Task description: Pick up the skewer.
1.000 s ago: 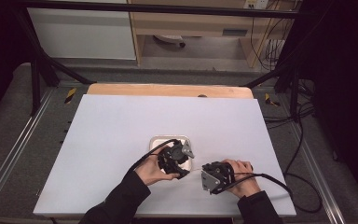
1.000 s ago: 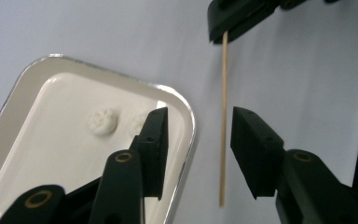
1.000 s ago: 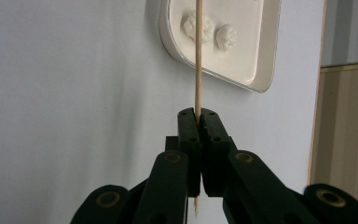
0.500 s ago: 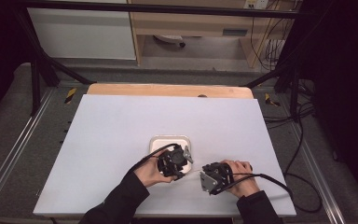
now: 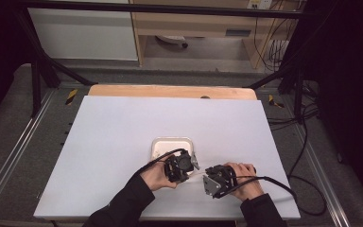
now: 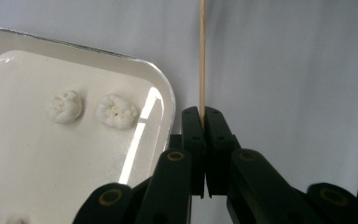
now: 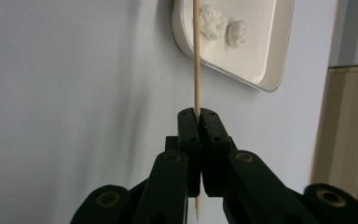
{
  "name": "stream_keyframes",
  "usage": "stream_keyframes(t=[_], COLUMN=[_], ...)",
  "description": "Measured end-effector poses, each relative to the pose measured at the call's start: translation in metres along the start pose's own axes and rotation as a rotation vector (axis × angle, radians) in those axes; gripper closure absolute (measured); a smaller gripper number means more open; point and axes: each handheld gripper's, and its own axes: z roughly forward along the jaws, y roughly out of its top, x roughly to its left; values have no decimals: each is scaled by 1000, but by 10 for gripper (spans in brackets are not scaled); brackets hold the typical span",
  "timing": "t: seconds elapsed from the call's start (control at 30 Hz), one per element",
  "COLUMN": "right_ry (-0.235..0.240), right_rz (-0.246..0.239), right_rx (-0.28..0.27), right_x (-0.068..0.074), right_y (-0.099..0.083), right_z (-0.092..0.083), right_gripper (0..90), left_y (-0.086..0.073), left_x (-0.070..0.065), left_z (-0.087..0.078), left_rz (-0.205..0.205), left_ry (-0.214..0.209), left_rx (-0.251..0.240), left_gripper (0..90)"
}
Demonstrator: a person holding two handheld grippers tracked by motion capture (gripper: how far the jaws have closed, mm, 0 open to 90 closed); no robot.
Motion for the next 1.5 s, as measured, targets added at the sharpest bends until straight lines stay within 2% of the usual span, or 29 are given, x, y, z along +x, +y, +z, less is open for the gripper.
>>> stream_keyframes(t=[0.33,0.37,0.4,0.43,0.47,0.5,0.53,0.63,0.67,0.7,0.73,0.77,0.8,0.83,0.9,0.93,1.0,1.03,1.17,1.2,1.23,1.27,1.3,1.5], right_ry=[0,-2,2,2,17,17,13,6,6,3,3,3,9,9,16,23,28,31,37,41,50,50,63,81], right_rz=[34,86,109,109,183,204,245,388,388,463,499,499,569,569,640,705,757,784,920,956,983,983,1026,1074], right_rx=[-4,-12,-18,-18,-28,-37,-43,-67,-67,-77,-77,-77,-84,-84,-87,-100,-100,-99,-118,-123,-123,-123,-130,-144], right_x=[-1,-2,-3,-3,-4,-5,-6,-9,-9,-10,-10,-10,-10,-10,-9,-7,-6,-6,-4,-5,-5,-5,-5,-5], right_y=[0,-1,-2,-2,-5,-6,-8,-14,-14,-20,-23,-23,-30,-30,-37,-43,-48,-50,-58,-59,-61,-61,-63,-61], right_z=[0,-1,-1,-1,-4,-4,-6,-8,-8,-8,-8,-8,-7,-7,-6,-3,-2,-1,-1,-1,-1,-1,-1,0], right_gripper=[877,826,788,788,702,662,629,493,493,418,386,386,336,336,298,246,205,173,102,90,75,75,52,24], left_y=[-1,-2,-3,-5,-10,-16,-19,-27,-30,-35,-43,-43,-48,-52,-61,-67,-81,-81,-100,-109,-109,-113,-117,-141], left_x=[0,-1,-1,0,0,3,4,6,7,8,10,10,11,12,13,13,12,12,11,9,9,8,7,2], left_z=[-2,-2,-2,-3,-4,-7,-9,-13,-15,-17,-20,-20,-21,-23,-26,-28,-33,-33,-38,-41,-41,-42,-42,-44], left_rz=[3,3,-6,-3,-26,-30,-45,-46,-54,-62,-84,-84,-94,-104,-129,-140,-172,-172,-218,-252,-252,-273,-290,-359], left_ry=[12,22,27,31,17,26,42,55,63,68,74,74,79,83,94,97,105,105,110,117,117,117,120,166], left_rx=[-7,-8,-14,-14,-31,-39,-46,-46,-47,-54,-59,-59,-63,-69,-84,-97,-132,-132,-184,-216,-216,-238,-252,-321], left_gripper=[886,886,886,886,886,886,886,886,886,886,886,886,886,886,886,886,885,885,885,885,885,885,884,884])
